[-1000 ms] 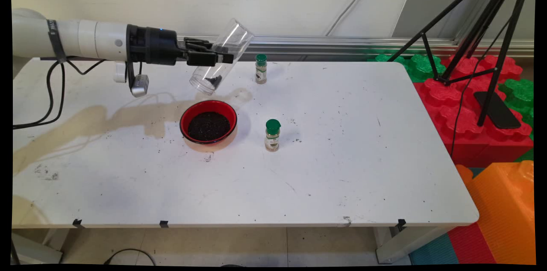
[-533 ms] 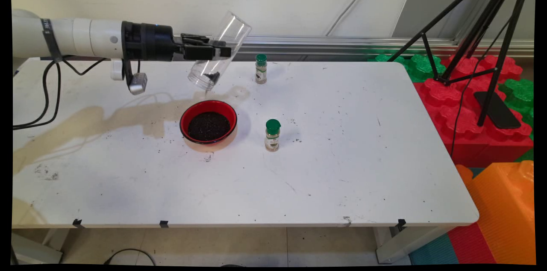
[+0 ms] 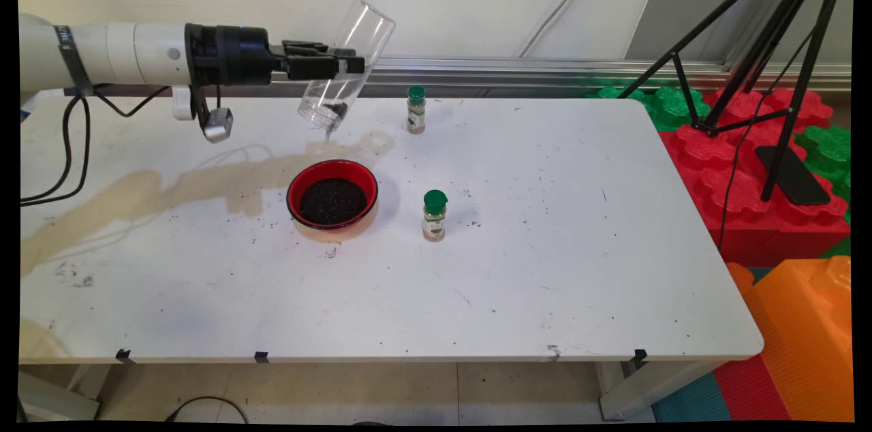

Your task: Pour the black seasoning powder in the red bowl

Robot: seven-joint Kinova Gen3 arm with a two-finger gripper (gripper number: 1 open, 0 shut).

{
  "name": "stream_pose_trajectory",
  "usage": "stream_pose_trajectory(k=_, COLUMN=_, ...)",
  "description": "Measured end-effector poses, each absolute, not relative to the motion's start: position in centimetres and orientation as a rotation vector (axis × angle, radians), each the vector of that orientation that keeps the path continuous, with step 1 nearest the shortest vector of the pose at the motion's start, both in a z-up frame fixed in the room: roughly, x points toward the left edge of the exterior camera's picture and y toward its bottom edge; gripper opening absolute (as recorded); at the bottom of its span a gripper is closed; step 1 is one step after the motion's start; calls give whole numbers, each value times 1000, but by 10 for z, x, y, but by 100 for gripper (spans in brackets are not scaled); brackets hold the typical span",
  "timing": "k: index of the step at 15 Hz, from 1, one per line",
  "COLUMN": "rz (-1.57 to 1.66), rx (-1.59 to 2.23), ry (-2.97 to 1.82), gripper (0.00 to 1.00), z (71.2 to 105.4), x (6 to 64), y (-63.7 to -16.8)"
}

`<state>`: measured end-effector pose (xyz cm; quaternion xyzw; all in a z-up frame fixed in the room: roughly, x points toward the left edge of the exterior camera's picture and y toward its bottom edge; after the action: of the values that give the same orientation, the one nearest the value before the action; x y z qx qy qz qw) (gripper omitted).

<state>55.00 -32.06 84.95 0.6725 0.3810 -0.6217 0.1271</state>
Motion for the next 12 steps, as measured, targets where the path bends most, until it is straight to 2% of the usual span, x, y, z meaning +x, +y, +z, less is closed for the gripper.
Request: stream_pose_trajectory(k=12, rz=-1842, rx=1886, ry=1075, gripper=0, z=858, x=554, y=-315)
